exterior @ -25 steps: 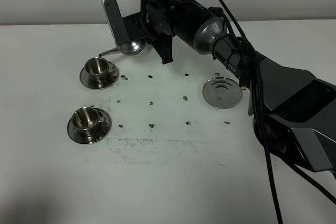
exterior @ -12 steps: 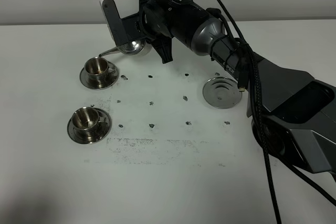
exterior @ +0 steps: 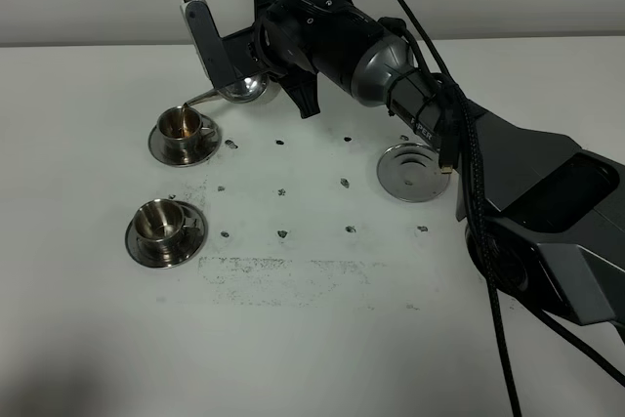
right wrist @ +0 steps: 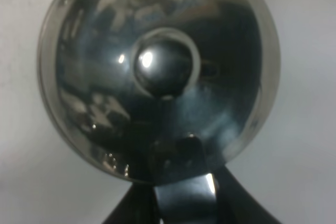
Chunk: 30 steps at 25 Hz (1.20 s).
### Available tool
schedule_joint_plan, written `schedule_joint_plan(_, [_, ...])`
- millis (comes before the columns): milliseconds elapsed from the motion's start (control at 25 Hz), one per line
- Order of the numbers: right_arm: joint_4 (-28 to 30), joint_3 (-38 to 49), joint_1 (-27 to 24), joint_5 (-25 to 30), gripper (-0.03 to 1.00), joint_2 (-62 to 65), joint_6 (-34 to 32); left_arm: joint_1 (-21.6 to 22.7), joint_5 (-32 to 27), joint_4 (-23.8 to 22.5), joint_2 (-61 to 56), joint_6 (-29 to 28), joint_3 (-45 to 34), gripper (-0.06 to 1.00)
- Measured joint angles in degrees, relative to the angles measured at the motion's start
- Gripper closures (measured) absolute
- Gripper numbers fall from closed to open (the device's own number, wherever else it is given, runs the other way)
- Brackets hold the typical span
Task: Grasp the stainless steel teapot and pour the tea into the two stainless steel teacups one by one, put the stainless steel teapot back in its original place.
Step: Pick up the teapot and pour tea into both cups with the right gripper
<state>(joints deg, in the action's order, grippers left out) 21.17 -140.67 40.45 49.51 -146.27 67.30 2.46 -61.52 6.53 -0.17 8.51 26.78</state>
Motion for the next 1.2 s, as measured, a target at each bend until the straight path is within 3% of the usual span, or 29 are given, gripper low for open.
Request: schedule_joint_plan(1200, [2.5,0.0,0.0,-1.7,0.77,0.0,1.8,0.0,0.0,0.0,0.0,0.0,0.0,0.37])
